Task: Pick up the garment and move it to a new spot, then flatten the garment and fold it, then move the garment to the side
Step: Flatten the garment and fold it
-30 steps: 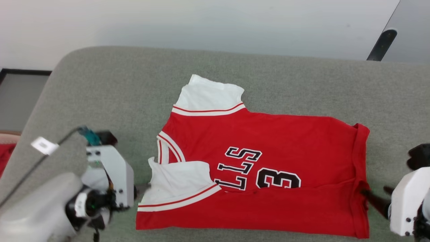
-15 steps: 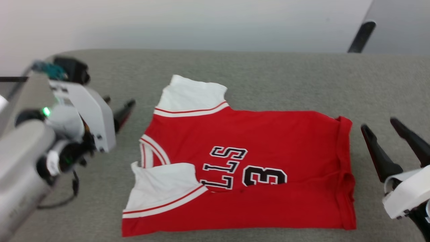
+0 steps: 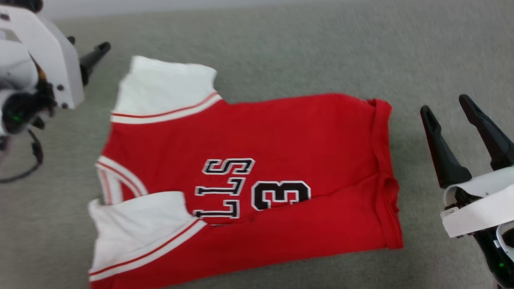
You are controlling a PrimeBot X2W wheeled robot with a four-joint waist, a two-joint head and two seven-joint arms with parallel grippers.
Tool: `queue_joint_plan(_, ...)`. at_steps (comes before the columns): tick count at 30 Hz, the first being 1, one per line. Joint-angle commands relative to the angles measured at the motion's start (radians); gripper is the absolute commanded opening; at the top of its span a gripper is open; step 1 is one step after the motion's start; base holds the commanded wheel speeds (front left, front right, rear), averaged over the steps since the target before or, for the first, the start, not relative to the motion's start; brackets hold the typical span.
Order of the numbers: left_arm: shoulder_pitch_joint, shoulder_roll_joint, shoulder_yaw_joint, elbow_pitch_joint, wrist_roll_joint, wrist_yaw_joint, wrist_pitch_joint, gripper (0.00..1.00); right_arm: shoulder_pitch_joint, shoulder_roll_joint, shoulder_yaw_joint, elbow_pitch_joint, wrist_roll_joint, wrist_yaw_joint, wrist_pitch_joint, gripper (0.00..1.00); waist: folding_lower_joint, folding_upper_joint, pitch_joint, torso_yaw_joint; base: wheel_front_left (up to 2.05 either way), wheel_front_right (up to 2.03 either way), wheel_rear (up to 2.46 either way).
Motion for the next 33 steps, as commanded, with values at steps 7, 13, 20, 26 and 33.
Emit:
queue_joint_plan(7, -0.080, -0.006, -0.020, 0.122, 0.001, -0.035, 0.107, 1.00, -0.036, 0.011, 0.020, 0.019, 0.006, -0.001, -0.051, 1.00, 0.0000, 0.0000, 0.179, -0.145, 0.00, 0.00, 0.00)
queue_joint_plan(13, -0.111, -0.024, -0.027, 0.220, -0.019, -0.036, 0.176, 1.00, -0.041, 0.016, 0.021, 0.031, 0.008, -0.001, -0.062, 1.00, 0.0000, 0.0000, 0.200, -0.160, 0.00, 0.00, 0.00)
queue_joint_plan(20, -0.113, -0.061, -0.053, 0.299, -0.036, -0.016, 0.269, 1.00, -0.048, 0.019, 0.019, 0.036, 0.010, -0.001, -0.060, 1.00, 0.0000, 0.0000, 0.209, -0.162, 0.00, 0.00, 0.00)
queue_joint_plan(26, -0.109, -0.099, -0.055, 0.335, -0.063, 0.003, 0.318, 0.00, -0.057, 0.024, 0.017, 0.037, 0.012, -0.001, -0.056, 1.00, 0.0000, 0.0000, 0.215, -0.160, 0.00, 0.00, 0.00)
queue_joint_plan(33, -0.128, -0.112, -0.040, 0.335, -0.059, -0.029, 0.268, 0.00, -0.062, 0.022, 0.008, 0.050, 0.026, -0.001, -0.027, 1.00, 0.0000, 0.0000, 0.192, -0.140, 0.00, 0.00, 0.00)
